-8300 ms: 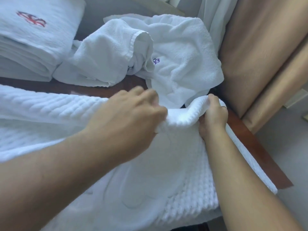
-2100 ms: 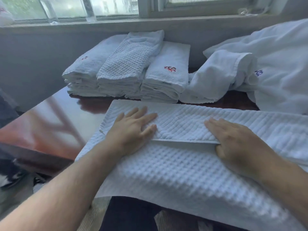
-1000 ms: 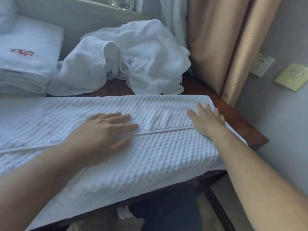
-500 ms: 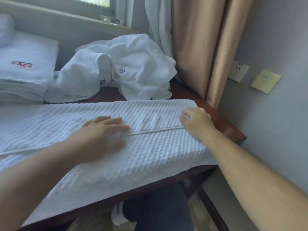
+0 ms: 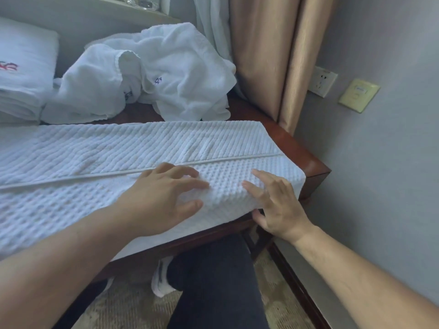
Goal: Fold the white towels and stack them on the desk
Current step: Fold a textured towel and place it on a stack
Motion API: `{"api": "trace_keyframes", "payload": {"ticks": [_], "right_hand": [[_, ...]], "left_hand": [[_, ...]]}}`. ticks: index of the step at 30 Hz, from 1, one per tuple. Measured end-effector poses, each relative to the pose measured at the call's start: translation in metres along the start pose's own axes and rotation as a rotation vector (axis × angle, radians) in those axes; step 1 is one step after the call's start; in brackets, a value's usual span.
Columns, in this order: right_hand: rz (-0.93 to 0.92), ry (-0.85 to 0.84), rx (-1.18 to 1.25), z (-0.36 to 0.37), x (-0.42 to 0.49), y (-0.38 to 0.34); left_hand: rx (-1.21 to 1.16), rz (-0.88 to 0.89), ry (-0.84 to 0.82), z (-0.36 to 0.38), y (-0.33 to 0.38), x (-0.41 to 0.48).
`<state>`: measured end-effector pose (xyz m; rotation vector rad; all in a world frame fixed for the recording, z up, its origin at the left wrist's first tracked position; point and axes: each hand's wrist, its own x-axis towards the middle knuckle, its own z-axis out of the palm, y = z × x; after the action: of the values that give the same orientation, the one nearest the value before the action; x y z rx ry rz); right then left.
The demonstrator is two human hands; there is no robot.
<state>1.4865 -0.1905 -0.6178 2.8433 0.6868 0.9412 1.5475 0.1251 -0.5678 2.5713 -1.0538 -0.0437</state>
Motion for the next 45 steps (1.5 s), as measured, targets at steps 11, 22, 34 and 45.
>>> {"api": "trace_keyframes", "payload": {"ticks": [11,22,34,45], "right_hand": [[0.123,-0.044,-0.121,0.019,-0.005,-0.009],[0.018,0.198,-0.077,0.015,-0.008,-0.016],[0.121,0.481,-0.091,-0.029,0.035,-0.022],[0.316,0.279,-0.082,-0.023,0.064,-0.029]], "left_hand": [[0.041,-0.007,0.002,0.001,0.003,-0.002],[0.04,-0.026,-0.003,0.001,0.004,-0.004],[-0.015,-0.103,-0.028,-0.012,0.041,-0.001],[0.018,-0.221,0.2,-0.011,0.051,0.004]]}}
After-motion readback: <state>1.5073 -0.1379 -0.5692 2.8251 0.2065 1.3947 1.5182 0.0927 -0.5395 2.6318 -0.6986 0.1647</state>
